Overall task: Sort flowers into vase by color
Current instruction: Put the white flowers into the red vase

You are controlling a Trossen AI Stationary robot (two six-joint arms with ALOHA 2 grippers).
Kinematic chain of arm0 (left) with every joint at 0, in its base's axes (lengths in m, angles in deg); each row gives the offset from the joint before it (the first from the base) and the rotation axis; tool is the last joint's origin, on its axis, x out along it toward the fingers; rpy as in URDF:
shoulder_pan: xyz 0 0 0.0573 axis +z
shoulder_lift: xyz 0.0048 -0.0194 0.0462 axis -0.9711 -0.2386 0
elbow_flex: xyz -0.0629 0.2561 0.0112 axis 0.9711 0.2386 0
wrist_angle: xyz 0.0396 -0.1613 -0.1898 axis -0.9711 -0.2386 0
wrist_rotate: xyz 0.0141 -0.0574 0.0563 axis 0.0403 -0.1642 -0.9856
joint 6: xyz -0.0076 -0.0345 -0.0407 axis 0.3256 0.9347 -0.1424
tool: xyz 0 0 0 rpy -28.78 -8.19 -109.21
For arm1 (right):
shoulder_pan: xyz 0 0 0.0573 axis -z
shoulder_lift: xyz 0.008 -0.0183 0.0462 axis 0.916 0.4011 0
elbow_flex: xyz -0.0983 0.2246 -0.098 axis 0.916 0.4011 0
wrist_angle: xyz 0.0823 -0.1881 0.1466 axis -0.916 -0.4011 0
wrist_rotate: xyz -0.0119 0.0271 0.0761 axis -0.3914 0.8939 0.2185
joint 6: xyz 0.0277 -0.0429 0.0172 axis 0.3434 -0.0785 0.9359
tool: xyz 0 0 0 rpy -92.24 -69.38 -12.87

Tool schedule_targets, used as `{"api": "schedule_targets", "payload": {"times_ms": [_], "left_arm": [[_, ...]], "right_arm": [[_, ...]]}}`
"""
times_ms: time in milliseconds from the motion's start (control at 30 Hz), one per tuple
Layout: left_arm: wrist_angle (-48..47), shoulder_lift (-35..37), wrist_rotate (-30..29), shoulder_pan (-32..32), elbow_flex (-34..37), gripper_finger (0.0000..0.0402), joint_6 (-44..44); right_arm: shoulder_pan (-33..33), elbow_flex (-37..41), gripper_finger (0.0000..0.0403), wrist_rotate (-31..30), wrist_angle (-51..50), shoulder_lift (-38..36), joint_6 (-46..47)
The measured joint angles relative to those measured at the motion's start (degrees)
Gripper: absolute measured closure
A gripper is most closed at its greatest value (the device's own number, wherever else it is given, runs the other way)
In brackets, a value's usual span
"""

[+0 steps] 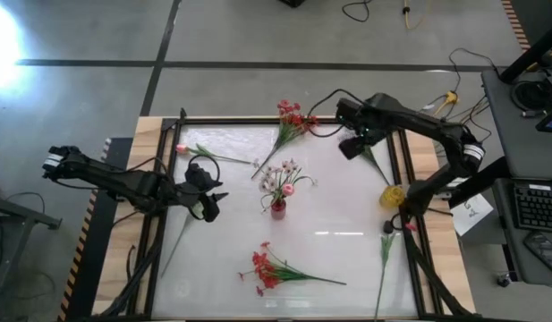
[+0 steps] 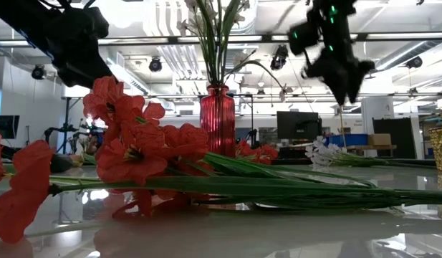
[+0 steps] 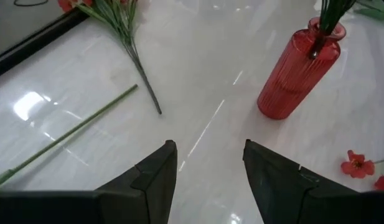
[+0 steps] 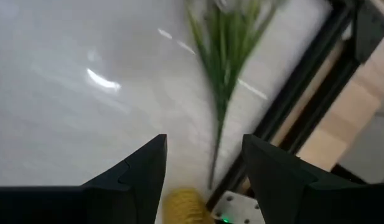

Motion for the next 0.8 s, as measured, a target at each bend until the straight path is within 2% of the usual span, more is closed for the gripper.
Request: {"api": "schedule_targets", "payload": {"times_ms": [200,300,400,533,667,800], "left_arm": [[0.17,0.0,-3.7,0.1,0.0,0.0229,-1.24],[1.26,0.0,-3.75,0.47,0.0,0.0231,-2.67],[2.78,0.0,-3.7,0.74,0.0,0.0237,-2.81],[4.55,0.0,-3.45,1.19,0.0,0.0247,-3.43],[5.19,0.0,-1.74,1.22,0.0,0.0261,-2.36],[5.66,-0.02,-0.95,1.2,0.0,0.0276,-0.72]], "right_arm": [[3.64,9.33,0.0157,1.48,4.48,0.7,-1.47],[4.34,13.63,0.013,1.01,8.6,1.14,-1.46],[4.99,17.3,0.0119,1.08,12.7,2.32,-1.43],[6.41,20.96,0.0129,0.38,18.75,5.35,-2.6],[8.03,21.84,0.0151,-3.98,22.19,9.72,-4.26],[9.95,21.56,0.0176,-2.95,23.62,12.91,-6.6]]}}
